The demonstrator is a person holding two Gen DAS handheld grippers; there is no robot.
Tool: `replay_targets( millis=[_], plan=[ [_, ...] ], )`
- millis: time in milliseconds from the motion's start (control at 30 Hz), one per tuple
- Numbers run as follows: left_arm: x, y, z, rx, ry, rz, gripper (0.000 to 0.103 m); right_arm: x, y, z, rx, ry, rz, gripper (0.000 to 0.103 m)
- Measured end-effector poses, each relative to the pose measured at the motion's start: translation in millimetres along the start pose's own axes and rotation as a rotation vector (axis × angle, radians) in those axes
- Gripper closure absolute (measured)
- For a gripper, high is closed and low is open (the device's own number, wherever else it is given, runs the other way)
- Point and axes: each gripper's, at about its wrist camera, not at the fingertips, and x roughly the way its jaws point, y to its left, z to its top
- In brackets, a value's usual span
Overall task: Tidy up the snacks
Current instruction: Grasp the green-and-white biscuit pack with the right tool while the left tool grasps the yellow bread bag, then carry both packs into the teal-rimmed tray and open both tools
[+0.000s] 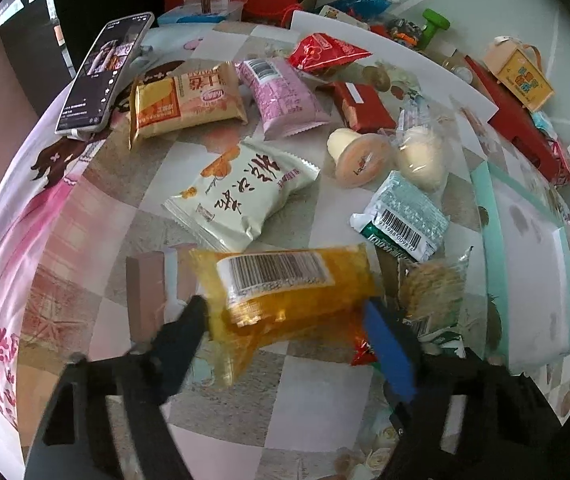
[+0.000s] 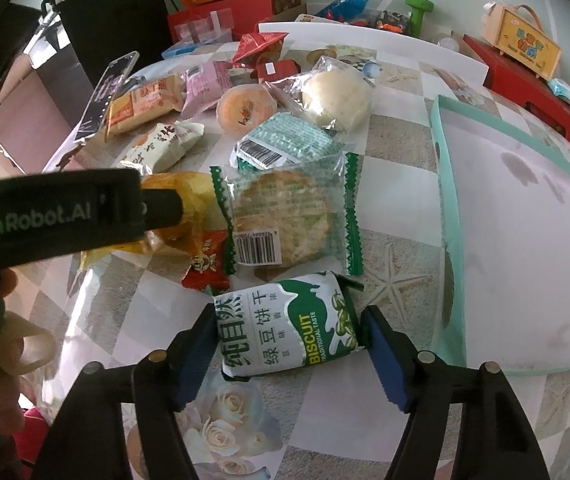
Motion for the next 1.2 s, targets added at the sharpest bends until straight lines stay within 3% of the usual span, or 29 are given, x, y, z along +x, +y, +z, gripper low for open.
replay_targets(
  millis=[300, 667, 1033, 1200],
  plan=[
    [-4.1, 4.9, -0.3, -0.016, -0.012, -0.013, 0.039, -5.5, -1.0, -0.1, 0.010, -0.013, -0.002, 0.034],
    [-9.9, 11.0, -3.7, -0.037, -0.025, -0.010, 0.044, -14.9, -1.7, -0.2, 0.014, -0.041, 0.002, 0.034],
    [-42.9, 13.3, -7.6, -0.034, -0.119, -0.053, 0.045, -51.5, -8.2, 5.7, 0.051, -0.172, 0.046, 0.034],
    [-57.5, 6.6, -5.2, -0.016, -0.181, -0.080, 0.045, -66.5, -32.7, 13.1, 0.129, -0.238, 0.029, 0.034]
  ],
)
